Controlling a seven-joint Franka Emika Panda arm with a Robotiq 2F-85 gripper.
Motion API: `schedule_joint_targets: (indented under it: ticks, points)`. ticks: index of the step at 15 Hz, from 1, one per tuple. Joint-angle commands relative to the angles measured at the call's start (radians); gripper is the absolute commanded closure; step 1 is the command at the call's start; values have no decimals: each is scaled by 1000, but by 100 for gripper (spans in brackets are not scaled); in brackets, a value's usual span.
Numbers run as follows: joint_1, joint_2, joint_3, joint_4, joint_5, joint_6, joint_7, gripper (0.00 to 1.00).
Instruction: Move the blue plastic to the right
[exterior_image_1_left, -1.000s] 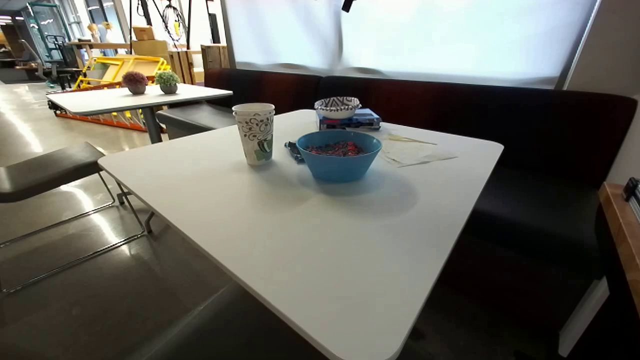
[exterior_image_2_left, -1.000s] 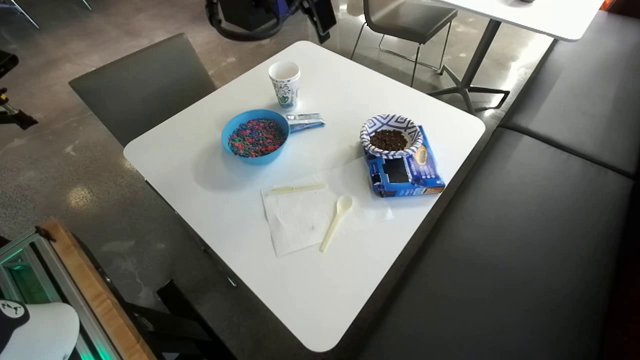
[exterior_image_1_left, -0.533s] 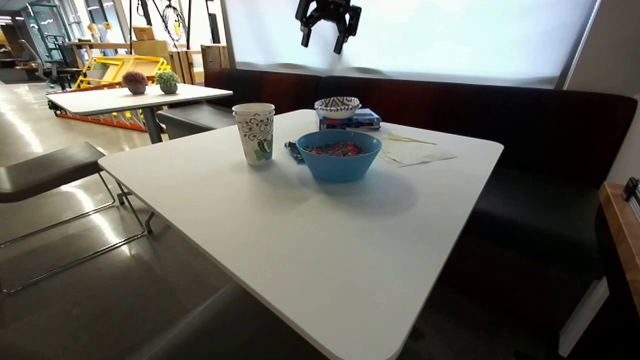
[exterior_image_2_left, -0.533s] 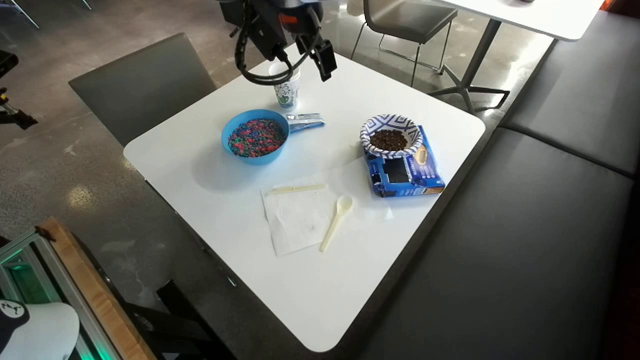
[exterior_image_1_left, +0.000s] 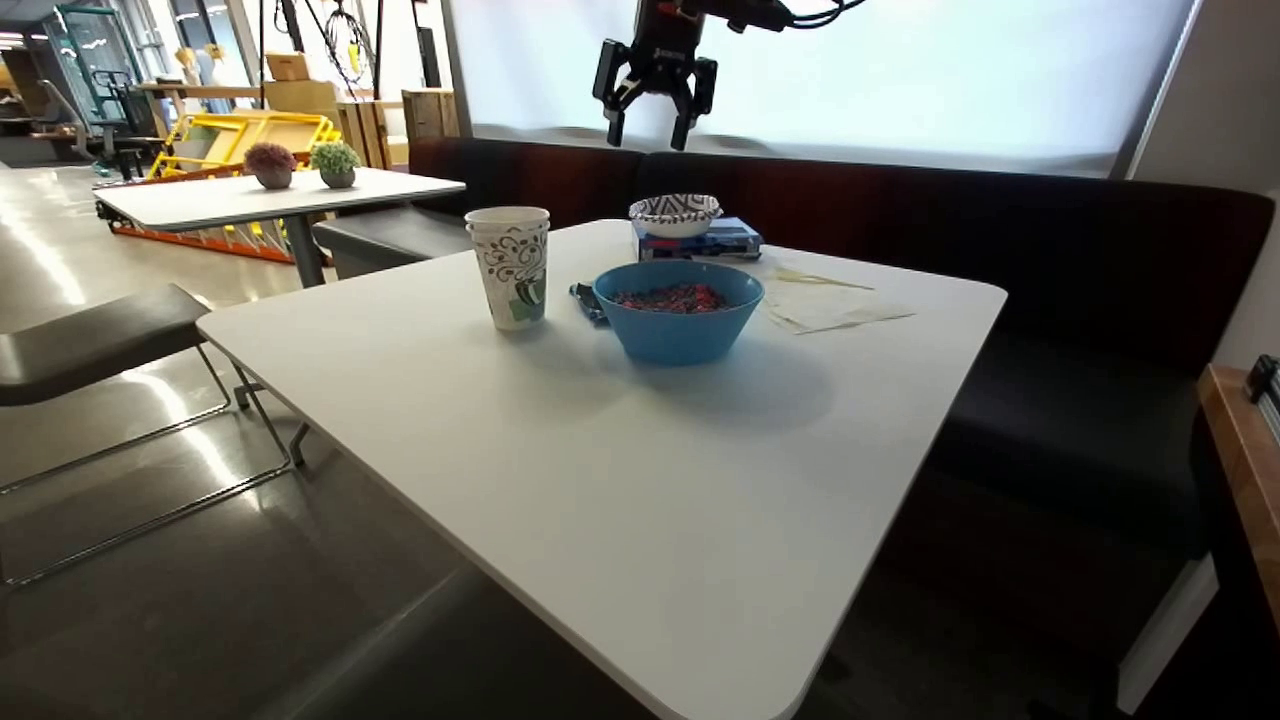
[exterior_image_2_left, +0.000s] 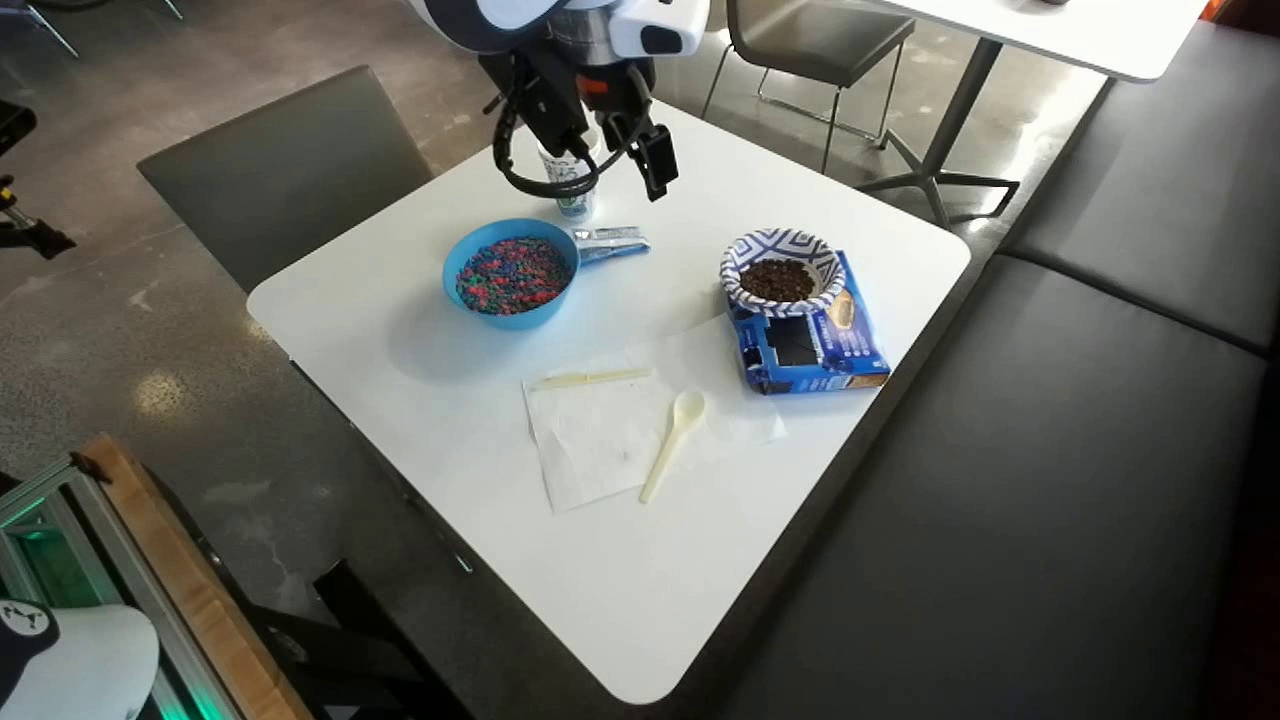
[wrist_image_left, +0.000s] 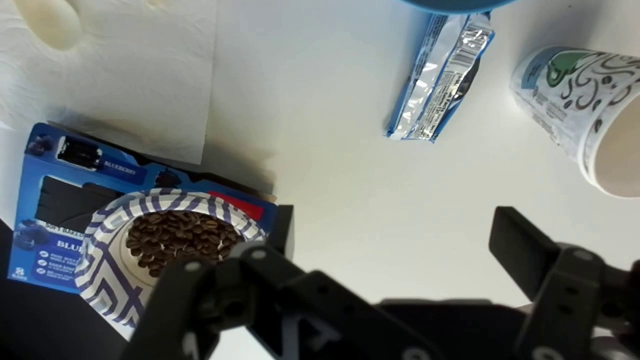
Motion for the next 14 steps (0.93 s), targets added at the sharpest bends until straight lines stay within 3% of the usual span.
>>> schedule_joint_targets:
  ticks: [1, 6, 14]
  points:
    - [-9, 0, 9, 4, -6, -4, 4, 0]
    - [-8, 0, 9, 6, -6, -6, 6, 0]
    - [-2, 171, 29, 226, 9, -214, 66, 0]
